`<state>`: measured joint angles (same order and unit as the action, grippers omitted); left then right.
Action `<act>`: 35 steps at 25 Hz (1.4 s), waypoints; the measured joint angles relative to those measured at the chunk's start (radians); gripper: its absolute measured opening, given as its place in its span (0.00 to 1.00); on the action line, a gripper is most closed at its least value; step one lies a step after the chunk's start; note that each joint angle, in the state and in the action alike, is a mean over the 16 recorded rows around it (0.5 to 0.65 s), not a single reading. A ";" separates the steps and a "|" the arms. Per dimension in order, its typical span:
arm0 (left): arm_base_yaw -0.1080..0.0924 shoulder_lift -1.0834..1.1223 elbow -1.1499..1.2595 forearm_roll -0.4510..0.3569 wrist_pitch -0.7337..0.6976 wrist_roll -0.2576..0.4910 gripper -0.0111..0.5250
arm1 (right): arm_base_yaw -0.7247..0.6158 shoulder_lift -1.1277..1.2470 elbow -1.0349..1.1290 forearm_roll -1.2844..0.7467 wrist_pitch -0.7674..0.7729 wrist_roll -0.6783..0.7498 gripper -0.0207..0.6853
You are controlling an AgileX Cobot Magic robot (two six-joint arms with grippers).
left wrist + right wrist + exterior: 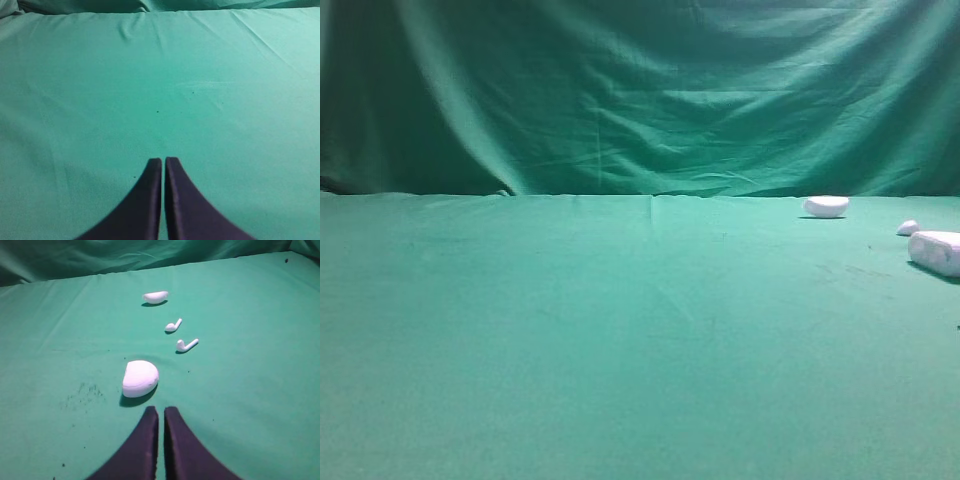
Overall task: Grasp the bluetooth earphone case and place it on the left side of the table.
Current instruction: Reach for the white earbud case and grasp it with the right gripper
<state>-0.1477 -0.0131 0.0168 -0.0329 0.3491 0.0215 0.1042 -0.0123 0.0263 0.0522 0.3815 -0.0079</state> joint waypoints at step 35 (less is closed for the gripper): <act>0.000 0.000 0.000 0.000 0.000 0.000 0.02 | 0.000 0.203 -0.251 0.063 -0.091 0.006 0.03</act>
<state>-0.1477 -0.0131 0.0168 -0.0329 0.3491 0.0215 0.1042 0.1904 -0.2244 0.1153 0.2901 -0.0017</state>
